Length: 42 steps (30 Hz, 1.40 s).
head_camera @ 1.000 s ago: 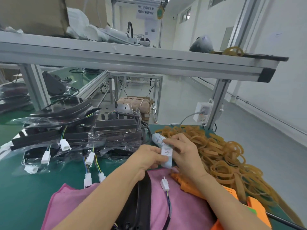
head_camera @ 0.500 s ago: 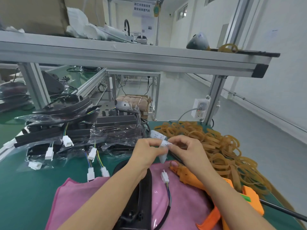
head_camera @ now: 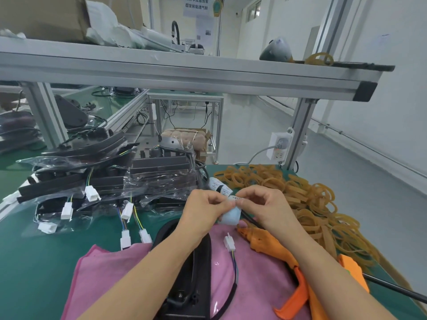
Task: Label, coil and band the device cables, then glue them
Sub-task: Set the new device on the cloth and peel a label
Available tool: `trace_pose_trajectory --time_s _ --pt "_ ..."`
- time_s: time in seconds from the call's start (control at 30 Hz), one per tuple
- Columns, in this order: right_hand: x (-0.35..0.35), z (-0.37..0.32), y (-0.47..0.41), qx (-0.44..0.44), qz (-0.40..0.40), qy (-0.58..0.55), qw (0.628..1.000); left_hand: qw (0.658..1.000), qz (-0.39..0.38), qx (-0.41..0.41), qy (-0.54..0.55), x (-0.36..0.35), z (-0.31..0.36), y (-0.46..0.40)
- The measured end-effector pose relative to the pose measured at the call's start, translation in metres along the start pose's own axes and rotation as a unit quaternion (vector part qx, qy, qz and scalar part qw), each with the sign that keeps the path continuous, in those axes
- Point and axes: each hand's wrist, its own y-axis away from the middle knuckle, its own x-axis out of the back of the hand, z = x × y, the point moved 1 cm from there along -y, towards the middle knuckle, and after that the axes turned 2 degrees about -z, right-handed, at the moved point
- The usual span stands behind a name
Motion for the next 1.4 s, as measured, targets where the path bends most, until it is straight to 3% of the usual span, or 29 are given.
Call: trace_pose_trajectory --time_s 0.1,0.17,0.2,0.27,0.3,0.33,0.4,0.47,0.57,0.8,0.97,1.1,1.4 --pt "0.002 0.000 0.001 0.006 0.003 0.002 1.000 0.998 0.013 0.002 -0.058 0.001 -0.001 0.001" --pt "0.002 0.000 0.001 0.009 0.015 0.027 0.999 0.987 -0.011 -0.005 -0.162 0.002 -0.001 0.001" --pt "0.003 0.001 0.001 0.004 0.033 0.022 0.999 0.964 -0.049 -0.012 -0.263 0.002 -0.001 0.001" --pt "0.007 0.001 0.000 -0.019 0.082 -0.032 0.996 0.886 -0.134 -0.006 -0.444 0.002 0.004 0.005" --pt "0.009 0.000 0.000 -0.030 0.103 -0.050 0.993 0.866 -0.164 0.006 -0.472 0.006 0.004 0.006" --pt "0.010 -0.001 0.000 -0.035 0.110 -0.045 0.992 0.874 -0.182 0.014 -0.450 0.012 0.005 0.006" --pt "0.007 -0.006 0.002 -0.056 0.072 -0.036 0.995 0.947 -0.155 0.035 -0.279 0.034 0.012 0.009" --pt "-0.008 -0.010 0.005 -0.101 -0.009 -0.051 0.994 0.986 -0.041 0.047 -0.152 0.064 0.016 0.013" --pt "-0.040 -0.018 0.008 -0.124 -0.117 -0.017 0.985 0.983 0.092 0.065 -0.144 0.099 0.004 0.024" --pt "-0.091 -0.032 0.005 -0.119 -0.217 0.058 0.967 0.984 0.125 0.089 -0.088 0.101 -0.034 0.061" --pt "-0.097 -0.031 0.003 -0.136 -0.209 0.098 0.964 0.987 0.113 0.062 -0.092 0.093 -0.040 0.068" --pt "-0.105 -0.029 0.005 -0.117 -0.167 0.207 0.957 0.979 0.110 0.069 -0.156 0.087 -0.042 0.067" --pt "-0.118 -0.032 0.016 -0.016 -0.047 0.442 0.896 0.966 0.144 0.081 -0.198 0.081 -0.047 0.062"
